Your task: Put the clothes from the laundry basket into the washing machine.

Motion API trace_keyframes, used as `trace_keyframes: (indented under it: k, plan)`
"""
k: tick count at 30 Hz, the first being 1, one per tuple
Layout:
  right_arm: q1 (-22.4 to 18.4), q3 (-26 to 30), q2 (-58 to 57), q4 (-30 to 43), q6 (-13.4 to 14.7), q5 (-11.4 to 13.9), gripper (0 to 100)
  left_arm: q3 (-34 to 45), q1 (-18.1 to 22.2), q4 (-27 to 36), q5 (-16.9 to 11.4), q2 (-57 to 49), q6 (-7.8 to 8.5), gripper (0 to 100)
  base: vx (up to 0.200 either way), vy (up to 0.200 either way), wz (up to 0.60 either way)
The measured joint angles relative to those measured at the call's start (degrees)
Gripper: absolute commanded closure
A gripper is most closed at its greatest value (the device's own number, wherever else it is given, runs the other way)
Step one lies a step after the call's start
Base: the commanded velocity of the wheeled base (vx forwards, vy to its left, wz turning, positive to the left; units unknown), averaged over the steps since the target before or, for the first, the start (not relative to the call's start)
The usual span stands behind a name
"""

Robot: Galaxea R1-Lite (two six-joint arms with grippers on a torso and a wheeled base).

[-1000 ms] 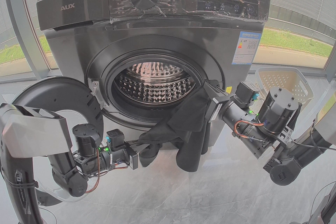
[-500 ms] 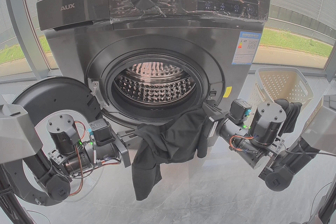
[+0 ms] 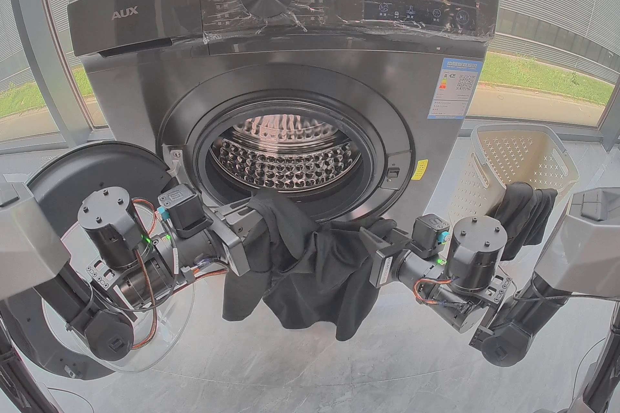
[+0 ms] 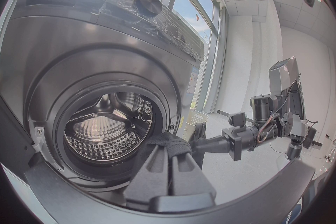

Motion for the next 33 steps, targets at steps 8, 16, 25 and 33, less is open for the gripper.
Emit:
trace_keyframes:
  k: [8, 16, 25, 33]
  plan:
    - [0.41, 6.92, 1.29, 0.0, 0.52, 0.74, 0, -0.96, -0.55, -0.05, 2.13, -1.01, 0.02, 100, 0.0, 0.0, 0.0]
    - [2.45, 14.29, 4.63, -0.05, 1.07, 2.63, 0, -3.08, -2.04, -0.05, 6.73, -1.6, 0.11, 100, 0.0, 0.0, 0.0]
    - [2.93, 18.25, 7.41, -0.49, 1.83, 4.72, 0, -4.32, -2.26, -0.02, 6.99, -1.49, 0.1, 100, 0.0, 0.0, 0.0]
    - [4.39, 18.64, 8.9, -3.55, 1.29, 8.13, 0, -4.57, -2.34, -0.05, 7.12, -1.38, 0.11, 100, 0.0, 0.0, 0.0]
